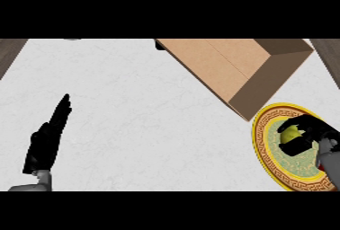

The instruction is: Pick the pear from the plate and place it in the cardboard box

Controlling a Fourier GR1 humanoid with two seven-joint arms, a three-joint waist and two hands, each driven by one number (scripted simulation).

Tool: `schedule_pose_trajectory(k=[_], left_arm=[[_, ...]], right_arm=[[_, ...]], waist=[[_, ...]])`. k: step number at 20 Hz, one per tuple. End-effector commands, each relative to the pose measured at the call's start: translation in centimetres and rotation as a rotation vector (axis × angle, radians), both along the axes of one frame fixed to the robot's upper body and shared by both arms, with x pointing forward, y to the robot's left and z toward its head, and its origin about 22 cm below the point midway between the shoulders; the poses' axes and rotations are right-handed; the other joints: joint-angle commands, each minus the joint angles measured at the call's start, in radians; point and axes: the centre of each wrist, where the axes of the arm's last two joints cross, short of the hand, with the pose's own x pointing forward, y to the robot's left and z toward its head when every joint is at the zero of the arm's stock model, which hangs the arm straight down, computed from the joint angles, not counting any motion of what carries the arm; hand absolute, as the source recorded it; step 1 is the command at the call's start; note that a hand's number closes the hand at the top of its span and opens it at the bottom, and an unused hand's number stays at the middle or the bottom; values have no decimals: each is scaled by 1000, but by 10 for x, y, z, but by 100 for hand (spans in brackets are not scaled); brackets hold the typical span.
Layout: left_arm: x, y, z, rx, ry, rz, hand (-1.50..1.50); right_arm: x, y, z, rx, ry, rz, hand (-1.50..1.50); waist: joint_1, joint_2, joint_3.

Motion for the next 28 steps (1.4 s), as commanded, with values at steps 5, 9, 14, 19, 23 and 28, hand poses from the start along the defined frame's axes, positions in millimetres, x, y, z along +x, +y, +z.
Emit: schedule_pose_trajectory(k=[5,9,14,19,23,28], left_arm=[[-5,-18,-6,-1,12,7,0],[6,-8,0,-20,-9,-13,0],[0,-6,-5,-1,-2,-22,0],[0,-12,-2,-17,-16,-28,0],[10,-4,7,-20,-11,-5,0],[-7,1,-10,-7,13,-2,0]], right_arm=[[-21,-3,-16,-133,-92,43,150],[12,-16,13,-220,-298,124,150],[22,-10,124,-431,-950,389,150],[19,-51,115,-571,-1225,474,150],[11,-78,86,-476,-1383,532,150],[20,-52,107,-114,-1666,634,150]], waist=[[-3,6,11],[14,12,13],[34,2,20],[26,18,19],[2,13,16],[5,7,14]])
